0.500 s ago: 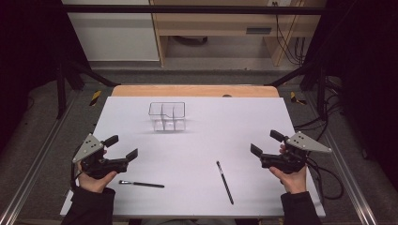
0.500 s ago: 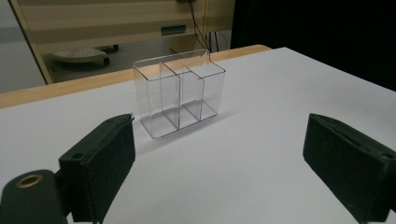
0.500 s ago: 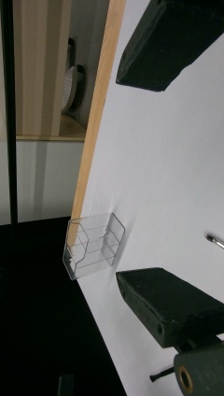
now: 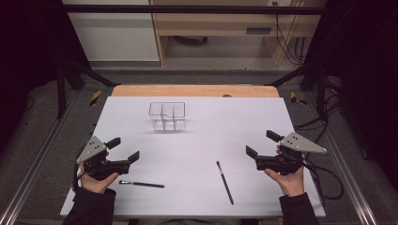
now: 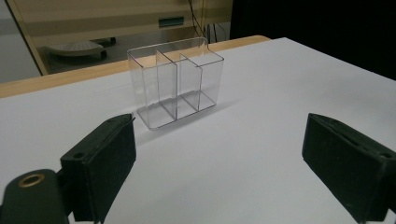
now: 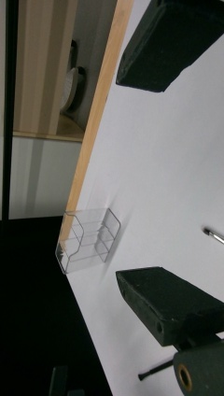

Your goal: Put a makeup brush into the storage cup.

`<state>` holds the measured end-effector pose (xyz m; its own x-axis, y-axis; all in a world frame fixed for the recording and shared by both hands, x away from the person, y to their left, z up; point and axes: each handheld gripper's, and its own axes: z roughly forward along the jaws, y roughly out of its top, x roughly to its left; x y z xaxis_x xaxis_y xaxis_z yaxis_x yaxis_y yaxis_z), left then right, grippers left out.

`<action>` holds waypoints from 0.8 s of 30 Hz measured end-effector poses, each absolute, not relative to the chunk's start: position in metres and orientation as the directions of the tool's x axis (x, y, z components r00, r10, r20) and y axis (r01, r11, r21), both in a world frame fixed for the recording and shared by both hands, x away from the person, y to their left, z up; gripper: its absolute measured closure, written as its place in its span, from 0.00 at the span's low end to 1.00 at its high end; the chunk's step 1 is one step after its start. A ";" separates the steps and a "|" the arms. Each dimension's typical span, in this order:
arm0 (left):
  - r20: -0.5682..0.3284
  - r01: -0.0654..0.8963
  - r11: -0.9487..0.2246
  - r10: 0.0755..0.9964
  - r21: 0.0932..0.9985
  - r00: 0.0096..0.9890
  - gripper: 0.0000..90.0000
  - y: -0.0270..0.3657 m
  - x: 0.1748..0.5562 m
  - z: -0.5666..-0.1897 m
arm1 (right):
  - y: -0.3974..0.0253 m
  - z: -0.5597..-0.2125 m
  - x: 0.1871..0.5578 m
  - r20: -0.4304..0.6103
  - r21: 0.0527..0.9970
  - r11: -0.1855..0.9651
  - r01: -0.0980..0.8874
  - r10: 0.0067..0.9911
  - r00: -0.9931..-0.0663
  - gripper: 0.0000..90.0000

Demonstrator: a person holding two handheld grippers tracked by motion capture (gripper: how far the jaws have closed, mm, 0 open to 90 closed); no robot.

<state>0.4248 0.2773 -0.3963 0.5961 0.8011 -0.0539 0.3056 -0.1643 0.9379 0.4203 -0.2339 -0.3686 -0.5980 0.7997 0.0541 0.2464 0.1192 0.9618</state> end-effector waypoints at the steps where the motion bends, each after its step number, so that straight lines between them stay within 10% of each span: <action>1: -0.054 0.306 -0.164 0.801 0.938 0.596 0.11 0.277 0.425 -0.396 | -0.234 -0.369 0.420 0.054 0.962 0.119 0.246 0.800 -0.598 0.08; 24: -0.049 0.315 -0.183 0.794 0.931 0.606 0.11 0.274 0.425 -0.400 | -0.179 -0.398 0.428 0.034 0.875 0.297 0.381 0.749 -0.661 0.12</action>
<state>0.4250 0.2736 -0.4000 0.6062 0.7938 -0.0489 0.3152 -0.1834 0.9311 0.4280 -0.1793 -0.3982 -0.6612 0.7495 0.0340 0.3814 0.2968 0.8755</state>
